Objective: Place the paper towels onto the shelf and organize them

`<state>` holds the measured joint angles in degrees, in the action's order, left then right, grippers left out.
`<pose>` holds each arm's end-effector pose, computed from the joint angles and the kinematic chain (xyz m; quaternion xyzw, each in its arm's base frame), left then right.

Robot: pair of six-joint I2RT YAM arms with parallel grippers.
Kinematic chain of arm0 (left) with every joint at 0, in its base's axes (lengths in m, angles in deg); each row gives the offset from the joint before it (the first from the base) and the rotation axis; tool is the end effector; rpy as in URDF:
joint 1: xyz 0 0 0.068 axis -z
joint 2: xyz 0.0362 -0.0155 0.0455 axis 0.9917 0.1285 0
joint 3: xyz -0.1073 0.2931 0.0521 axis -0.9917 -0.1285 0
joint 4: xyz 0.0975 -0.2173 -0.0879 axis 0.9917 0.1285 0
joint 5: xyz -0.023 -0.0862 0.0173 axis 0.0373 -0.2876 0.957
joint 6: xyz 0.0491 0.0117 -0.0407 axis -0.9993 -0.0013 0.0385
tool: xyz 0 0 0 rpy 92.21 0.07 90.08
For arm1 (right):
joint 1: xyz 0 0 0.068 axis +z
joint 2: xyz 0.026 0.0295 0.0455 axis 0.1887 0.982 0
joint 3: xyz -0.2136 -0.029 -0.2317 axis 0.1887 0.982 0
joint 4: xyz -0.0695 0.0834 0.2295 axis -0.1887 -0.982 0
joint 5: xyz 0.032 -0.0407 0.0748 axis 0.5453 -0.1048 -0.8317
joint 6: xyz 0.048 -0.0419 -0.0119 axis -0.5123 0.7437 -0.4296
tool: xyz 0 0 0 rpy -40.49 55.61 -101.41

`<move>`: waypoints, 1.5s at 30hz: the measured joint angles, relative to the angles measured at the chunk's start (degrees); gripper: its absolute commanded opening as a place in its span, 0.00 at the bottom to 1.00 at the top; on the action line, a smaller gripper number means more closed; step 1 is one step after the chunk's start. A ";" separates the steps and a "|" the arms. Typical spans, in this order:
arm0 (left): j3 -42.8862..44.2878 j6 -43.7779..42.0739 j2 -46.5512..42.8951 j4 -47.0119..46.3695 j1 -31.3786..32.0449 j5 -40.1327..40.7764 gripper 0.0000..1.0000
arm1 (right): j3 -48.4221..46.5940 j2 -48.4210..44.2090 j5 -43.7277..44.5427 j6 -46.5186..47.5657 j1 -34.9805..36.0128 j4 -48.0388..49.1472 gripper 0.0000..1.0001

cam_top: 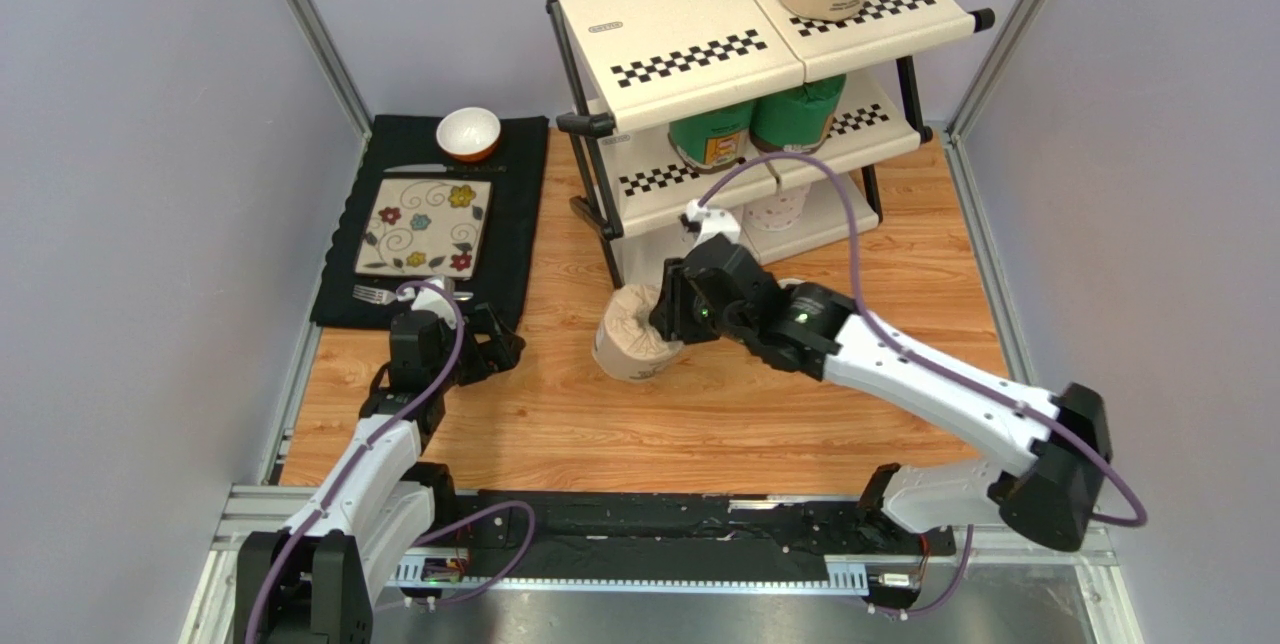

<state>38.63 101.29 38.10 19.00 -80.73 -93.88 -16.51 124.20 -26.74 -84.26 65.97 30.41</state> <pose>0.1418 -0.0148 0.1851 -0.1554 0.8713 -0.2042 0.4183 0.1675 0.2207 0.3379 -0.0980 0.9092 0.2134 0.3438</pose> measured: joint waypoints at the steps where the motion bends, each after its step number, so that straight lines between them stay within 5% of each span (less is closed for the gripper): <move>1: 0.00 0.00 0.02 0.00 0.00 0.00 0.99 | -2.47 -1.90 -0.28 1.11 0.00 -1.66 0.30; 9: 0.00 0.00 0.09 0.02 0.00 0.00 0.99 | -23.63 -16.72 1.73 8.35 0.00 -5.79 0.31; 16: 0.00 0.00 0.09 0.04 0.00 0.02 0.99 | -36.46 -20.00 9.01 15.15 0.00 -5.31 0.31; 27: 0.00 0.00 0.09 0.04 0.00 0.02 0.99 | -56.96 -1.68 15.26 26.95 -4.39 -3.13 0.31; 38: 0.00 0.09 0.50 0.00 0.00 -0.04 0.99 | -67.54 14.45 3.52 20.02 -25.46 -5.35 0.31; 45: 0.00 0.13 0.85 0.00 0.00 -0.07 0.99 | -69.44 16.13 -2.47 15.52 -30.42 -5.75 0.31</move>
<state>38.63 101.42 38.96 19.00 -80.73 -93.94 -85.95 140.34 -29.21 -68.74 35.54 24.66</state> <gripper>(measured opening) 0.992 0.348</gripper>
